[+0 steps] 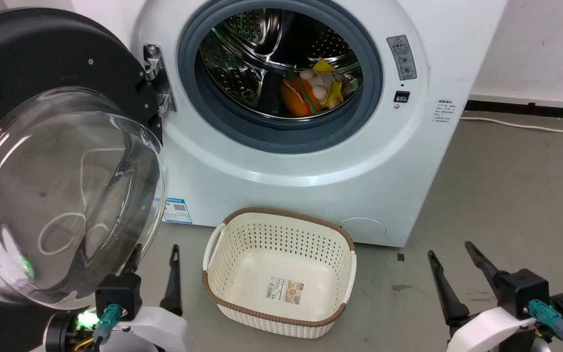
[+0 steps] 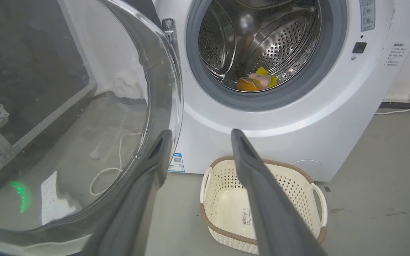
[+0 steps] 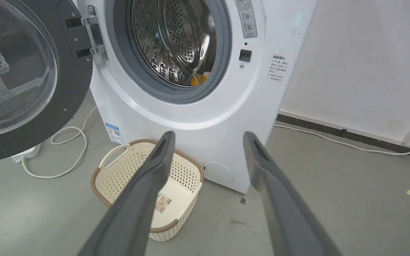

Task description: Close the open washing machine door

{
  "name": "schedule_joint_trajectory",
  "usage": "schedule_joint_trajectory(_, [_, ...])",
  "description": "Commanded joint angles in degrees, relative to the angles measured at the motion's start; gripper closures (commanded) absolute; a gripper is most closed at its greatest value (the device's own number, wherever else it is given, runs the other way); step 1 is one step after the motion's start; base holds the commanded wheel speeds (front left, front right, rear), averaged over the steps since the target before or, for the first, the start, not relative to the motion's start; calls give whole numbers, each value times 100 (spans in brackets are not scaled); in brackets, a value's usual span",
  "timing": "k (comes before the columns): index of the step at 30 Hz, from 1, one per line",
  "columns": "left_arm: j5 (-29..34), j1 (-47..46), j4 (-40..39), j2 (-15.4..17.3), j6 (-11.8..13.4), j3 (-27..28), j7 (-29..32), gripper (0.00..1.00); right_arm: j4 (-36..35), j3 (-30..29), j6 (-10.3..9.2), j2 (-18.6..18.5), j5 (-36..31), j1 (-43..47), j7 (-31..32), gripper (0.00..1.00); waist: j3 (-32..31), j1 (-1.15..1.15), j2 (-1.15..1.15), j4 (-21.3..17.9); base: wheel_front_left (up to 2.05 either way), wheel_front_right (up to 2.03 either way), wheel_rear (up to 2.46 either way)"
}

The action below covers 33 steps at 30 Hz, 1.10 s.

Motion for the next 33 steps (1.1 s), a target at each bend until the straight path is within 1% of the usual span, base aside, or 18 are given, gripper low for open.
schedule_joint_trajectory(1, [-6,-14,8,0,4,-21,-32,0,7,-14,0,1,36,0,-32,0,0,0,0,0,0,0,0])
schedule_joint_trajectory(10, [-25,-58,37,0,21,-109,-140,0,0,-74,0,2,123,19,-140,0,-3,0,0,34,0,0,0])
schedule_joint_trajectory(17, [-41,-78,63,0,25,-163,-224,0,4,-96,1,4,183,40,-223,0,-22,0,0,149,0,0,0])
schedule_joint_trajectory(24, [-51,-82,94,5,10,-196,-307,0,-12,-102,1,5,257,71,-307,0,-57,0,0,369,0,0,0])
schedule_joint_trajectory(33, [-57,-76,64,9,-7,-224,-415,0,-3,-44,1,7,283,109,-415,0,-92,0,0,747,0,0,0])
